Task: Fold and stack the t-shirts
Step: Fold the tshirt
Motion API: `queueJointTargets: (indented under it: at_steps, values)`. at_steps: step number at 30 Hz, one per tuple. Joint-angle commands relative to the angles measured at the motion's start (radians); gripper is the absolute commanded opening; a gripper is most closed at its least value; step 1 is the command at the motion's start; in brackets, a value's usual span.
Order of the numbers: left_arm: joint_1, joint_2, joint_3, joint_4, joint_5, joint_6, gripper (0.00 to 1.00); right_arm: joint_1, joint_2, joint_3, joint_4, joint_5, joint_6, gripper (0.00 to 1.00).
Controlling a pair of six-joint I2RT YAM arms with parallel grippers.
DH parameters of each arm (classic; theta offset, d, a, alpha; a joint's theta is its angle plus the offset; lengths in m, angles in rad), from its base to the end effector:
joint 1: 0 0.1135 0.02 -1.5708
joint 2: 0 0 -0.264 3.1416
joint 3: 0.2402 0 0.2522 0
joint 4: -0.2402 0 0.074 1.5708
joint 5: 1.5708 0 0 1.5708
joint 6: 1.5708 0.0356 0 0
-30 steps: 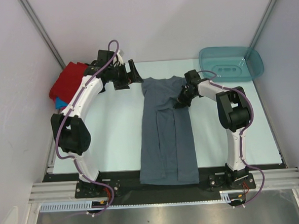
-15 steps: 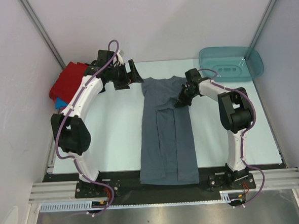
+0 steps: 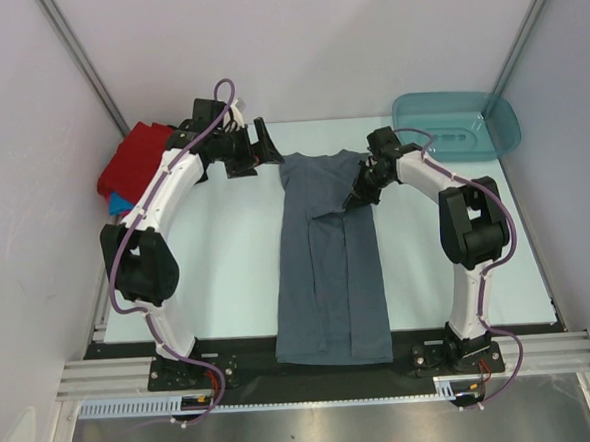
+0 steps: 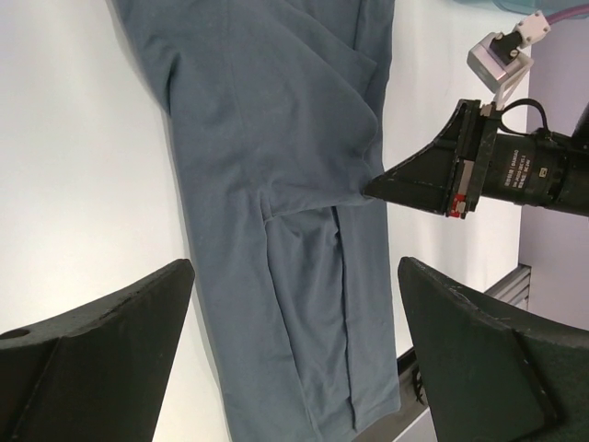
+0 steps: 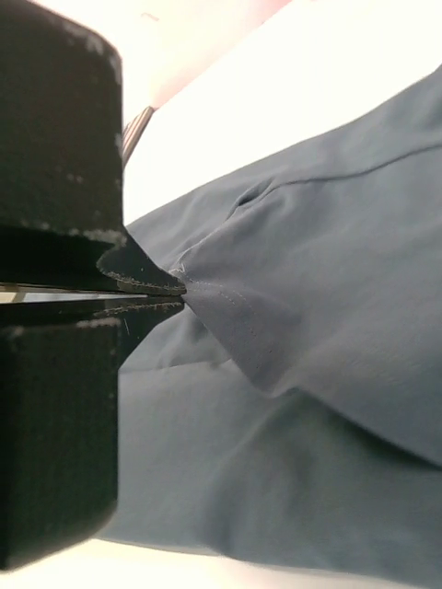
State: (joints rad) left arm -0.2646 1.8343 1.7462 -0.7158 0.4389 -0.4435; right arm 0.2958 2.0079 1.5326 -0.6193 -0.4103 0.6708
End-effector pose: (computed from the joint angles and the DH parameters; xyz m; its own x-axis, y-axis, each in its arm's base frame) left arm 0.3935 -0.1223 0.3301 -0.8515 -0.1717 -0.4955 0.1727 0.8003 -0.5741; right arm 0.4033 0.1377 0.1992 -0.9408 0.3092 -0.1387 0.1821 0.8064 0.5626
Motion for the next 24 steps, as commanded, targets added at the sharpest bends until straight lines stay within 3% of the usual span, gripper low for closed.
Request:
queueJointTargets:
  at_steps: [1,8,9,12,15,19,24]
  values:
    - [-0.005,-0.021,-0.013,0.021,0.032,0.006,1.00,0.012,-0.043,0.011,-0.075,-0.012,-0.030,0.00]
    - [-0.007,-0.014,-0.020,0.022,0.046,0.002,1.00,0.028,-0.021,-0.022,-0.108,-0.019,-0.030,0.00]
    - [-0.005,-0.010,-0.019,0.022,0.046,0.003,1.00,0.028,-0.021,-0.023,-0.105,-0.019,-0.027,0.05]
    - [-0.007,-0.012,-0.022,0.021,0.049,0.002,1.00,0.029,-0.012,0.000,-0.121,-0.013,-0.025,0.45]
    - [-0.007,-0.012,-0.024,0.018,0.049,0.008,1.00,0.026,-0.021,0.046,-0.178,0.074,-0.051,0.48]
    - [-0.005,-0.017,-0.031,0.022,0.044,0.008,1.00,0.002,-0.061,0.144,-0.252,0.296,-0.077,0.69]
    - [-0.007,-0.017,-0.033,0.038,0.047,-0.001,1.00,-0.076,-0.069,0.285,-0.214,0.441,-0.129,0.74]
